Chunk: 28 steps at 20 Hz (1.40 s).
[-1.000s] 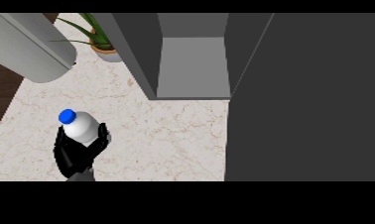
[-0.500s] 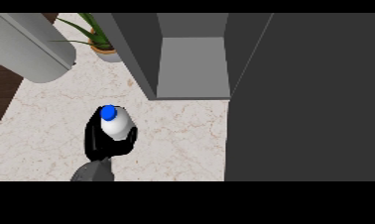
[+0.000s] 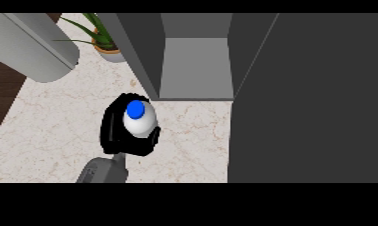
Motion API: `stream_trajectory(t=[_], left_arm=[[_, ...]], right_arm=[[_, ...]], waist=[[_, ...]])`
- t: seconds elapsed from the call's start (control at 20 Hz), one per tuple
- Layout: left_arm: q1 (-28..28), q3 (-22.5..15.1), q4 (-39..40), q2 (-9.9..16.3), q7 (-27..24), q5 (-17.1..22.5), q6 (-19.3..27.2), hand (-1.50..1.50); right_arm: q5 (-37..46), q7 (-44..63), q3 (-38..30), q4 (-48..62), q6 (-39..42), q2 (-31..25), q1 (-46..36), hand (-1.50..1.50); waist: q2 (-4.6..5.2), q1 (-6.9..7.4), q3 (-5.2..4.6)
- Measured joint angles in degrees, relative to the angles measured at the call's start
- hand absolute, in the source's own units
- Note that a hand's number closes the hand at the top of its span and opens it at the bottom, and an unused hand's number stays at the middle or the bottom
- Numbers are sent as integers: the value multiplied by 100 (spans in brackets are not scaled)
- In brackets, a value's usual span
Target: Pick up the bottled water, place it into the cabinet and close the cabinet
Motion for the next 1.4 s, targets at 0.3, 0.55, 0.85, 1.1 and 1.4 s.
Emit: stream_trajectory(t=[0.3, 0.55, 0.85, 1.1, 1.4], left_arm=[[-206, -823, -1132, -47, 874, -74, 902, 150], [-579, -1655, -1883, -57, 1610, -153, 2096, 150], [-1455, -2211, -1927, -60, 2077, -191, 3493, 150], [-2437, -2194, -1389, -61, 2212, -44, 4173, 150], [-3074, -2112, -579, -61, 2139, 18, 4520, 150]], right_arm=[[-37, 101, -93, 38, -1, 2, -170, -150], [-58, 333, 3, 54, -77, 24, -425, -150], [-132, 371, -208, 38, -2, -46, -442, -150], [-188, 459, -338, 73, -12, -76, -623, -150], [-227, 479, -330, 70, 37, 23, -612, -150]], waist=[[4, -18, 0], [12, -29, 0], [20, -102, -2], [32, -134, -2], [36, -154, -4]])
